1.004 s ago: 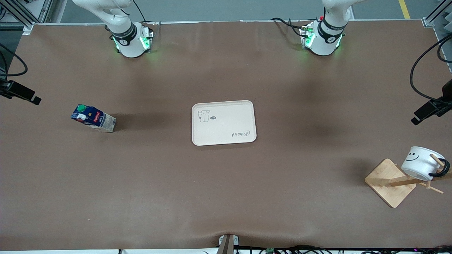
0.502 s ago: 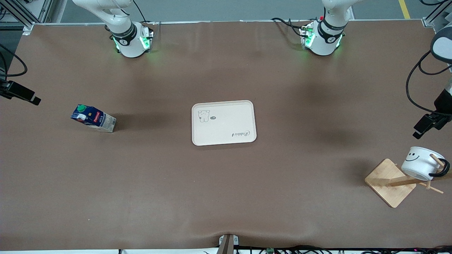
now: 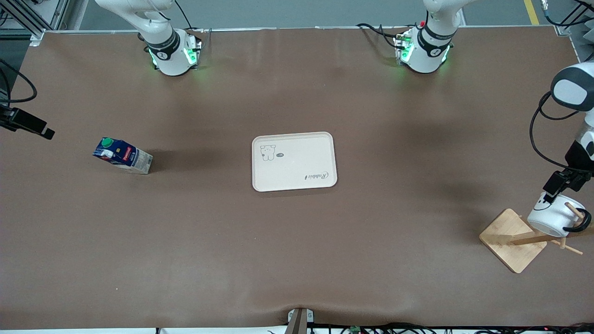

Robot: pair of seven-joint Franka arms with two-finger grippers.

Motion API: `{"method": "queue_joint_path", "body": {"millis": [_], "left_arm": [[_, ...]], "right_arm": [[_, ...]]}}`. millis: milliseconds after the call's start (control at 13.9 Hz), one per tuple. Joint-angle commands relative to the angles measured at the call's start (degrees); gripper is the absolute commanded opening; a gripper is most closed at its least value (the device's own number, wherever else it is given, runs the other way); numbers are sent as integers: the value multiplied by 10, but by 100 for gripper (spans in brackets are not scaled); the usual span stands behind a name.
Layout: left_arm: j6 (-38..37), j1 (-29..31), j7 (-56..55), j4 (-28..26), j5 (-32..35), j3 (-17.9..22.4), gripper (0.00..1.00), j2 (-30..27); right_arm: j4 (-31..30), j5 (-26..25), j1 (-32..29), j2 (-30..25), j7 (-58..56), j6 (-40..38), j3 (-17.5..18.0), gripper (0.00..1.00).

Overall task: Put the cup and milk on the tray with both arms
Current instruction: 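Grasp the white mug rim with the left gripper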

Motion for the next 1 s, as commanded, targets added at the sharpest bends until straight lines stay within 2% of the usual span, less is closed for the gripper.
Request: {"method": "queue_joint_path", "body": {"millis": [0, 143, 502, 574, 932], "left_arm": [[1, 2, 15, 17, -12, -6, 90, 8], [1, -2, 24, 24, -10, -7, 69, 12], [1, -11, 71, 33, -10, -15, 3, 20], [1, -13, 71, 33, -11, -18, 0, 20], [0, -13, 104, 36, -5, -35, 0, 12]], "right_arm": [[15, 9, -9, 10, 2, -5, 5, 100], [15, 8, -8, 11, 2, -5, 5, 100], [15, 9, -7, 12, 2, -5, 5, 100], [15, 9, -7, 13, 2, -5, 5, 100], [18, 8, -6, 15, 2, -5, 5, 100]]}}
